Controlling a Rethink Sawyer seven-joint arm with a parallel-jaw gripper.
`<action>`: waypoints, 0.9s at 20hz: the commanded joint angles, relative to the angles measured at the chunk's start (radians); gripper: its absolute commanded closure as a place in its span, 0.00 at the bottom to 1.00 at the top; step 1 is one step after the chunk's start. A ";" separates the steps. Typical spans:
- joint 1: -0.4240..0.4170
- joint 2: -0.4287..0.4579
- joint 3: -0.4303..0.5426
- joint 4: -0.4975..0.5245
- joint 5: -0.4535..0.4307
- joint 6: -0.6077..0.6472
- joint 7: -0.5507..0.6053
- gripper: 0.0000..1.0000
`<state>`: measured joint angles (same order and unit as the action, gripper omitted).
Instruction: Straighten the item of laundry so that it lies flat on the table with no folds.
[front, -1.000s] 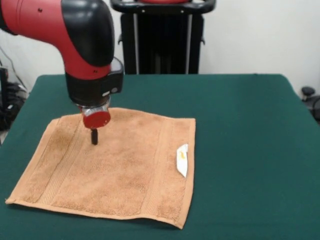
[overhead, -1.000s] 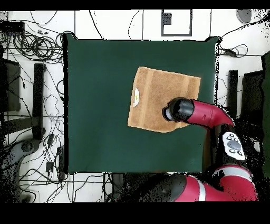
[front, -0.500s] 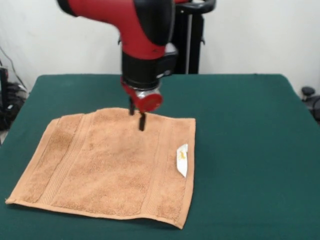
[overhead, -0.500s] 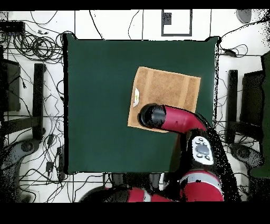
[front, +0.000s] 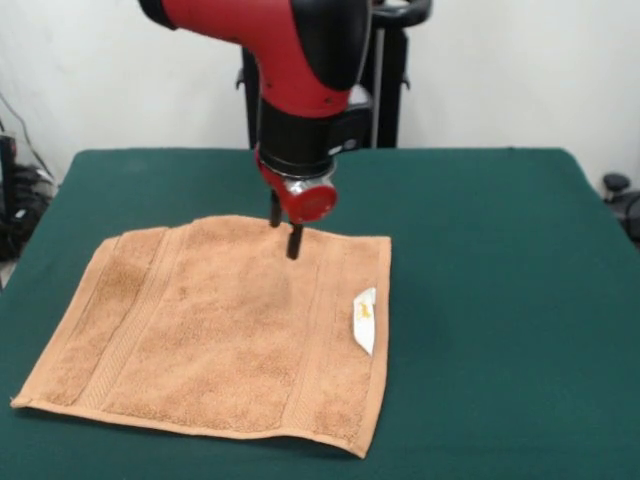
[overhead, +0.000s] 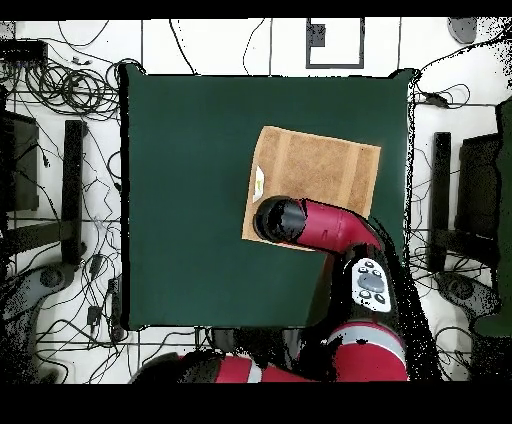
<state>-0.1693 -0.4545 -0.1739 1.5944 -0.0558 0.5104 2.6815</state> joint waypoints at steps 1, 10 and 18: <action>-0.023 0.113 -0.016 -0.033 0.060 -0.055 0.172 0.00; 0.024 0.119 -0.031 0.084 0.120 -0.171 0.238 0.00; -0.040 0.157 -0.073 0.086 0.089 -0.334 0.170 0.00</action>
<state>-0.1828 -0.3797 -0.2674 1.5957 0.0002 0.2708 2.6815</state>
